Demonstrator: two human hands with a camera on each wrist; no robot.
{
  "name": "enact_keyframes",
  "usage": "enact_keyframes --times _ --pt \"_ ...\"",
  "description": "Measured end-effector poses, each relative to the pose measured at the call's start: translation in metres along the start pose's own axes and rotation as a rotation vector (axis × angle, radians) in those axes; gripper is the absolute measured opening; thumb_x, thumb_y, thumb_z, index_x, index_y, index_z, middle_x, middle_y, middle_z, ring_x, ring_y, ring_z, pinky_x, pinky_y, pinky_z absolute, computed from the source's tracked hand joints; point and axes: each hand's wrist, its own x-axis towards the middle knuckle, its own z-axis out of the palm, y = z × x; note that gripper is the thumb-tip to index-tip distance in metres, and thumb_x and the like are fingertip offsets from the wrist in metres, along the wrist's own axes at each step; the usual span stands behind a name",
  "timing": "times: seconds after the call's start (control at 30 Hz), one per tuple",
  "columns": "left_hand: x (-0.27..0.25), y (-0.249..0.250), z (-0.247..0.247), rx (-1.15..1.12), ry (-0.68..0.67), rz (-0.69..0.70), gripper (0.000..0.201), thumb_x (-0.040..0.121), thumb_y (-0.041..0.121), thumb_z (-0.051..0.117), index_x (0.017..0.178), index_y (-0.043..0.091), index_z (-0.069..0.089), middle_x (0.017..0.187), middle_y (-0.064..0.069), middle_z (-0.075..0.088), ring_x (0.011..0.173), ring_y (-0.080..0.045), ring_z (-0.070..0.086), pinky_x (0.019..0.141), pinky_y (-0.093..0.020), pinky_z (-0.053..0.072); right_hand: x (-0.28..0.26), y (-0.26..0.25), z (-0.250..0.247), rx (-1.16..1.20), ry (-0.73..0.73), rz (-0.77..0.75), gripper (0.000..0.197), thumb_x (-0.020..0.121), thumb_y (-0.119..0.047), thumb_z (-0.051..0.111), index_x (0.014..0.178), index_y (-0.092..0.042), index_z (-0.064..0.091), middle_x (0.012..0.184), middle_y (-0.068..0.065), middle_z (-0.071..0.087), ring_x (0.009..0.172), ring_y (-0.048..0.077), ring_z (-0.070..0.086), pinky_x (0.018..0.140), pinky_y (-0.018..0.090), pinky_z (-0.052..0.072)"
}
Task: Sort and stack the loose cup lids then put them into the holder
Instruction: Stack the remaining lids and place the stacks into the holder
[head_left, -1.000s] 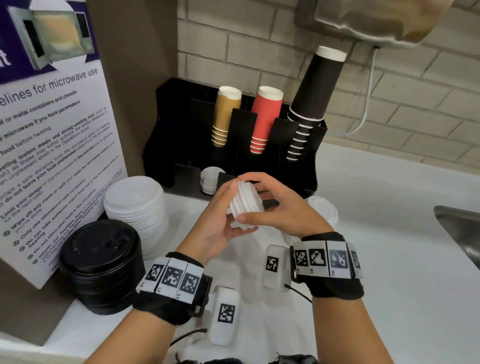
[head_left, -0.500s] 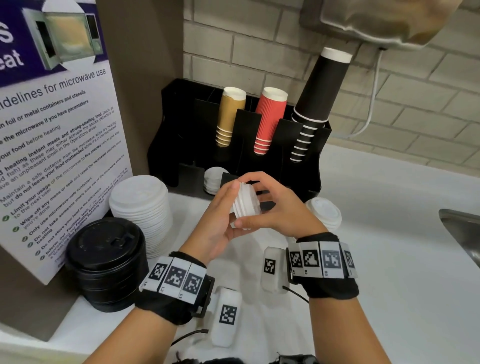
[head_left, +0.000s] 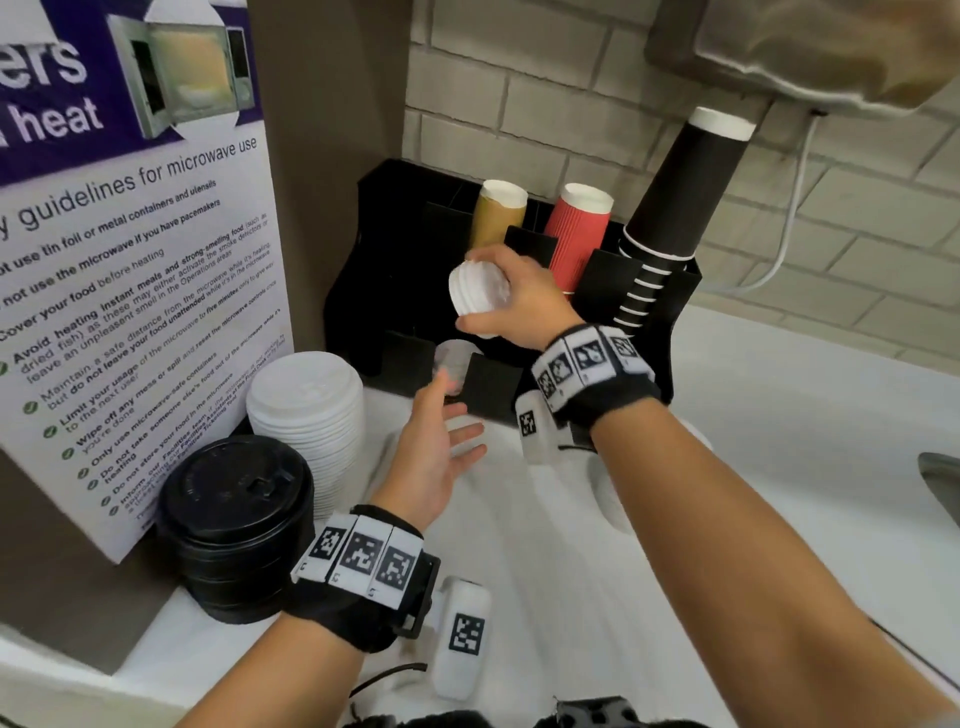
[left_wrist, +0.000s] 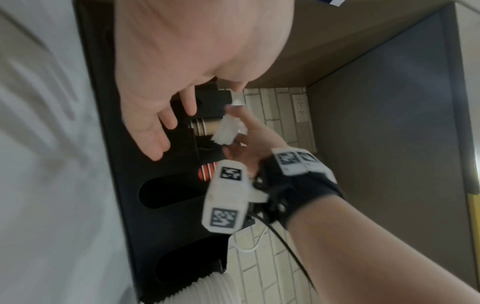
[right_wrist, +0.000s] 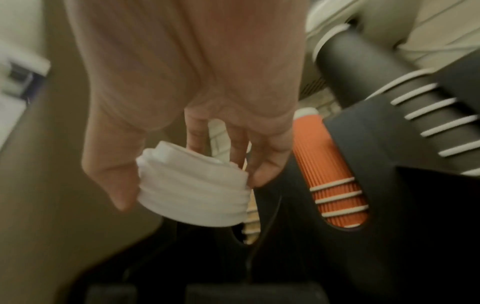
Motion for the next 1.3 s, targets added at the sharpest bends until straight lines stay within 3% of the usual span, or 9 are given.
enact_keyframes --times 0.17,0.3,0.4,0.5,0.6,0.77,1.0,1.13,1.3 --pt "0.002 0.001 -0.004 0.015 0.017 -0.048 0.038 0.099 0.052 0.041 0.103 0.022 0.064 0.109 -0.005 0.057 0.097 -0.026 0.062 0.069 -0.034 0.051 0.025 0.006 0.039 -0.417 -0.185 0.089 0.079 0.068 -0.033 0.080 0.137 -0.028 0.041 0.134 0.010 0.045 0.120 0.033 0.047 0.100 0.044 0.038" --pt "0.002 0.002 -0.007 0.027 0.016 -0.061 0.041 0.100 0.053 0.040 0.101 0.021 0.065 0.109 -0.004 0.059 0.098 -0.026 0.063 0.068 -0.033 0.051 0.030 0.004 0.057 -0.698 -0.258 0.069 0.080 0.070 -0.035 0.076 0.137 -0.024 0.035 0.120 0.010 0.056 0.112 0.032 0.052 0.099 0.048 0.028" --pt "-0.001 0.000 -0.009 0.033 0.003 -0.072 0.042 0.099 0.053 0.041 0.102 0.020 0.067 0.110 -0.004 0.061 0.098 -0.025 0.064 0.066 -0.031 0.052 0.036 0.002 0.067 -0.730 -0.292 0.120 0.085 0.070 -0.029 0.079 0.136 -0.015 0.027 0.112 0.008 0.061 0.109 0.032 0.056 0.105 0.049 0.026" --pt "-0.002 -0.001 -0.010 0.042 0.000 -0.075 0.042 0.099 0.053 0.042 0.102 0.020 0.067 0.109 -0.004 0.061 0.098 -0.025 0.064 0.066 -0.030 0.052 0.039 0.002 0.074 -0.693 -0.335 0.166 0.090 0.072 -0.027 0.077 0.142 -0.010 0.023 0.120 0.010 0.058 0.115 0.035 0.052 0.105 0.049 0.027" --pt "-0.004 -0.002 -0.011 0.053 -0.005 -0.075 0.043 0.099 0.054 0.041 0.099 0.020 0.068 0.108 -0.003 0.063 0.099 -0.024 0.065 0.068 -0.031 0.052 0.035 0.005 0.082 -0.722 -0.319 0.144 0.081 0.076 -0.026 0.075 0.140 -0.006 0.030 0.131 0.012 0.048 0.117 0.034 0.052 0.096 0.042 0.039" --pt "-0.006 -0.003 -0.016 0.067 0.003 -0.070 0.044 0.099 0.053 0.041 0.102 0.019 0.068 0.108 -0.003 0.063 0.101 -0.025 0.065 0.071 -0.032 0.052 0.032 0.002 0.085 -0.758 -0.325 0.163 0.078 0.077 -0.029 0.075 0.139 -0.008 0.033 0.135 0.012 0.039 0.118 0.032 0.050 0.093 0.039 0.041" --pt "-0.004 -0.004 -0.014 0.064 -0.029 -0.073 0.034 0.100 0.044 0.047 0.100 0.018 0.068 0.108 -0.004 0.061 0.097 -0.024 0.063 0.075 -0.033 0.052 -0.014 0.000 0.028 -0.287 0.002 0.124 0.051 0.078 -0.033 0.072 0.120 -0.011 0.052 0.123 0.013 0.049 0.113 0.030 0.046 0.091 0.040 0.046" --pt "-0.002 -0.004 -0.011 0.093 -0.059 -0.087 0.022 0.097 0.036 0.055 0.099 0.018 0.068 0.107 -0.002 0.060 0.097 -0.021 0.064 0.072 -0.030 0.052 -0.072 0.037 -0.022 -0.093 0.237 0.310 0.042 0.078 -0.037 0.072 0.112 -0.016 0.058 0.118 0.009 0.056 0.114 0.030 0.050 0.096 0.043 0.044" --pt "-0.002 -0.007 -0.004 0.106 -0.086 -0.089 0.017 0.095 0.029 0.057 0.098 0.016 0.067 0.101 -0.002 0.060 0.092 -0.022 0.065 0.076 -0.032 0.053 -0.143 0.088 -0.050 -0.047 0.314 0.611 0.049 0.077 -0.042 0.074 0.116 -0.022 0.054 0.123 0.010 0.048 0.116 0.032 0.048 0.098 0.044 0.042"
